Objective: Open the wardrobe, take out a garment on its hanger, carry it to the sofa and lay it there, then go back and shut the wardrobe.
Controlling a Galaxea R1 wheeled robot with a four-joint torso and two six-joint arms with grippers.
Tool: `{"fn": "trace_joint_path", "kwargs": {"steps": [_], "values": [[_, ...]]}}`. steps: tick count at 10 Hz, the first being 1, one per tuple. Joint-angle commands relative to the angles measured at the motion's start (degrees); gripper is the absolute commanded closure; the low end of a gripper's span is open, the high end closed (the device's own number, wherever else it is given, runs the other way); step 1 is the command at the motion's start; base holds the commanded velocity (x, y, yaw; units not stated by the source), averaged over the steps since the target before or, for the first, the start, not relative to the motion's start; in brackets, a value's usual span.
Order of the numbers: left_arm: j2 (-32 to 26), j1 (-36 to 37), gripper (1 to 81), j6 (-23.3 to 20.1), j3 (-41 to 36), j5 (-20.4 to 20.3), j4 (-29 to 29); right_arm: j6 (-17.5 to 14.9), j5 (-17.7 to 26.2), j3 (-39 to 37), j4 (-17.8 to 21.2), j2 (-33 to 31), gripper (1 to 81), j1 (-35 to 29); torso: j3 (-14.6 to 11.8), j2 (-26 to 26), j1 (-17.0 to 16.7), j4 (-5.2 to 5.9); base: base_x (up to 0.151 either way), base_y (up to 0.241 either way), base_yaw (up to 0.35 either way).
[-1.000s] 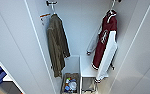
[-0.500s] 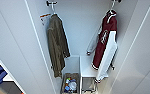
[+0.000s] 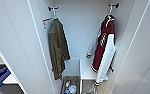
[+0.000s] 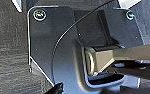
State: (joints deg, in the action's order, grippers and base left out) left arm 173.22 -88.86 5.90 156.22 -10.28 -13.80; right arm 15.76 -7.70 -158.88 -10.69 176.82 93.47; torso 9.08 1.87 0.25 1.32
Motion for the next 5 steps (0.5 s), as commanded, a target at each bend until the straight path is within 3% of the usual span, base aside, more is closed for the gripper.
{"fn": "trace_joint_path", "kwargs": {"steps": [1, 2, 5], "values": [[0.4, 0.9, 1.0, -0.3, 0.1, 3.0, -0.7, -0.1, 3.2, 0.1, -0.6, 0.6, 1.0, -1.2, 0.1, 0.0, 0.0, 0.0, 0.0, 0.0, 0.0], [0.4, 0.8, 1.0, -0.3, 0.1, 3.0, -0.6, 0.0, 3.2, 0.2, -0.5, 0.6, 1.0, -1.3, -1.7, 0.0, 0.0, 0.0, 0.0, 0.0, 0.0], [0.4, 0.9, 1.0, -0.3, 0.1, 3.0, -0.6, -0.1, 3.3, 0.2, -0.6, 1.2, 1.0, -1.1, -2.8, 0.1, -0.1, 0.0, 0.0, 0.0, 0.0]]}}
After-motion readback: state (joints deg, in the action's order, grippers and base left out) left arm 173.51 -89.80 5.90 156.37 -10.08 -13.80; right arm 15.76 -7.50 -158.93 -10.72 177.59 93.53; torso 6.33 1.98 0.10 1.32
